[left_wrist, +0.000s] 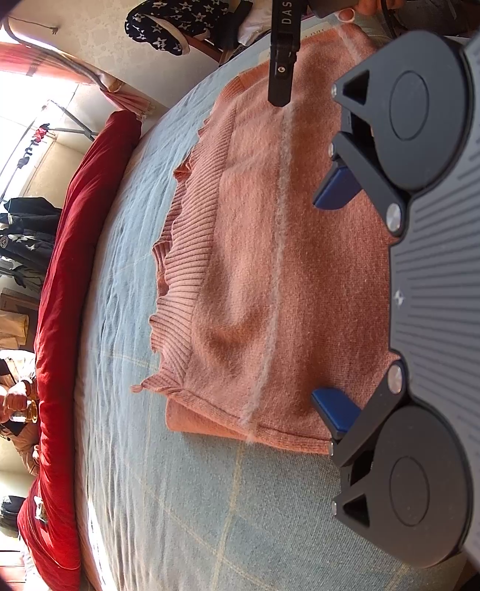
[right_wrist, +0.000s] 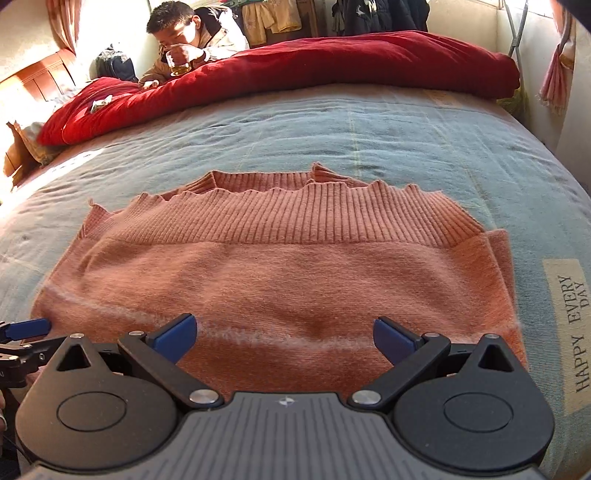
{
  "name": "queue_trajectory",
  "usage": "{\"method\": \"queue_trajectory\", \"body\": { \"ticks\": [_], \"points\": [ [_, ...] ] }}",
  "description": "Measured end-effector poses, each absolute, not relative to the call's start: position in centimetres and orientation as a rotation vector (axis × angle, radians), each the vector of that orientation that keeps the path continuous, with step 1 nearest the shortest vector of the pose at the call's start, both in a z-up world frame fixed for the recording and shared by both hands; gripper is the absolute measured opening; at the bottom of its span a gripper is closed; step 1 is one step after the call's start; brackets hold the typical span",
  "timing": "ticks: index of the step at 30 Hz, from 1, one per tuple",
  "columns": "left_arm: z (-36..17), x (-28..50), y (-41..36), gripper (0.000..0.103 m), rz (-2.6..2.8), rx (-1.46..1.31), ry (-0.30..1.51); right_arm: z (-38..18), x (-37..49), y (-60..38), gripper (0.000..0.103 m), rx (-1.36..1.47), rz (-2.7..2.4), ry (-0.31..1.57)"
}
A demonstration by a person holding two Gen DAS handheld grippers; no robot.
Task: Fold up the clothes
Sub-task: 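Bring the open left gripper to the sweater's side edge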
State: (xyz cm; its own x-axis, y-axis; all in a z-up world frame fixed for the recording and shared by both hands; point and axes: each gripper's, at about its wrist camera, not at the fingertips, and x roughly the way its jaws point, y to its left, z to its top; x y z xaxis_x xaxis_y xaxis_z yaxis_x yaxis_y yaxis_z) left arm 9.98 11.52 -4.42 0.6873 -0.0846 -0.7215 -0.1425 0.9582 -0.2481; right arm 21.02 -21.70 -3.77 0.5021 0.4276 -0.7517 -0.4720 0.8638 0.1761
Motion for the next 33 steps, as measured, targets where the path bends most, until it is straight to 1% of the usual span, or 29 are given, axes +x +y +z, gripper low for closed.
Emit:
{"method": "queue_trajectory", "body": {
  "ticks": [8, 15, 23, 26, 29, 31, 33],
  "points": [
    [-4.0, 10.4, 12.0, 0.102, 0.035, -0.301, 0.818, -3.9, 22.1, -20.6, 0.103, 0.031, 0.644, 0.942],
    [-3.7, 10.7, 12.4, 0.102, 0.036, -0.306, 0.821, -4.7, 23.4, -19.3, 0.103, 0.037, 0.672, 0.960],
    [-3.6, 10.7, 12.6, 0.102, 0.028, -0.306, 0.819, -5.3, 23.9, -21.1, 0.103, 0.072, 0.664, 0.951],
    [-2.9, 10.8, 12.7, 0.102, 0.018, -0.303, 0.804, -5.2, 23.8, -21.4, 0.103, 0.069, 0.643, 0.948],
    [-1.3, 11.7, 12.8, 0.102, -0.019, -0.283, 0.746, -5.3, 23.4, -21.4, 0.103, 0.052, 0.630, 0.943],
    [-0.6, 12.8, 12.9, 0.102, -0.047, -0.282, 0.713, -5.3, 23.1, -21.3, 0.103, 0.043, 0.620, 0.941],
    [-0.6, 14.3, 12.9, 0.102, -0.054, -0.292, 0.718, -5.3, 22.9, -21.3, 0.103, 0.035, 0.610, 0.940]
  ]
}}
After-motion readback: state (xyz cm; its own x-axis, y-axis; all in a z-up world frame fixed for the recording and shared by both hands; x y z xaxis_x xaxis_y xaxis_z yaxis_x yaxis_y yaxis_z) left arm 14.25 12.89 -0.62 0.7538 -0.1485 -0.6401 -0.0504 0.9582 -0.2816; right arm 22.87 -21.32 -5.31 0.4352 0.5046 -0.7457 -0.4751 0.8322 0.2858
